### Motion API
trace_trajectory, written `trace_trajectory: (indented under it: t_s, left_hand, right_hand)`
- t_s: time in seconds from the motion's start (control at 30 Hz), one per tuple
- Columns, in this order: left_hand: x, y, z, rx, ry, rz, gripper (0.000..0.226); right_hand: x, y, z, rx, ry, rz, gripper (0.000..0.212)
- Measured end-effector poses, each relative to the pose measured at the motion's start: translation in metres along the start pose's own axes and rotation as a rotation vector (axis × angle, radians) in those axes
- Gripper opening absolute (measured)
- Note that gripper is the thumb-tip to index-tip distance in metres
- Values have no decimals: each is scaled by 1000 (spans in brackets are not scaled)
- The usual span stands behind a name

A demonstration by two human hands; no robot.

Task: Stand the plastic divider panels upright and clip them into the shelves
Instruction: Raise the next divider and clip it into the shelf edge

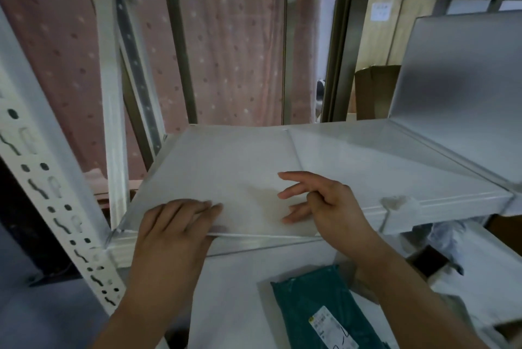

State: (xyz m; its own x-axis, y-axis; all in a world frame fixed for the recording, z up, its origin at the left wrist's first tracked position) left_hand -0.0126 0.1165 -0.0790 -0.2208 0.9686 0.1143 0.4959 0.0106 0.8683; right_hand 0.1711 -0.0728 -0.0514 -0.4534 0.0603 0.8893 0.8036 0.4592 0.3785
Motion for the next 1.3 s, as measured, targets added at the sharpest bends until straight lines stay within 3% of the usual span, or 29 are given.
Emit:
trace_trajectory:
  t_s: [0.13,0.2,0.33,0.47,0.57,0.73,0.93,1.3]
  left_hand:
    - [-5,46,-19,-153,38,200,32]
    - [-8,74,-26,-205,69,331,22]
    - [-38,133,-33,-289,120,590,12]
    - [-83,179,-26,-281,190,830,21]
    - [-121,211,-15,-261,204,966,26]
    - [-176,262,-4,-238,116,1062,38]
    - [-209,277,9,-222,-31,1154,19]
    - [-227,273,22,-286,-48,1144,13]
  right_hand:
    - [-2,-5,-13,-33,121,23,64]
    - [-2,-6,-22,-50,201,28,54]
    - [7,-17,-39,-82,69,-176,26]
    - [10,-22,-64,-68,-133,-334,55]
    - [14,-18,-93,-137,-183,-341,47]
    - [10,-11,-132,-162,61,-164,65]
    - [-3,-3,-162,-23,86,-132,50]
    - [-26,11,-192,74,63,-178,60]
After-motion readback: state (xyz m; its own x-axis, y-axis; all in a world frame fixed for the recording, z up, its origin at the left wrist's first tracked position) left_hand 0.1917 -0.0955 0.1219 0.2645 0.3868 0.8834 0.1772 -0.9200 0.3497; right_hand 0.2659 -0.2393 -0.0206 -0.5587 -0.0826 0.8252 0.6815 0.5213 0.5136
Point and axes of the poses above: each hand's wrist, its own y-axis towards the middle knuckle, its own z-axis out of the palm, x = y × z, the point moved 3 cm from there along y, towards the middle knuckle, and after that the axes turned 11 degrees about -x, right-handed, at the moved point
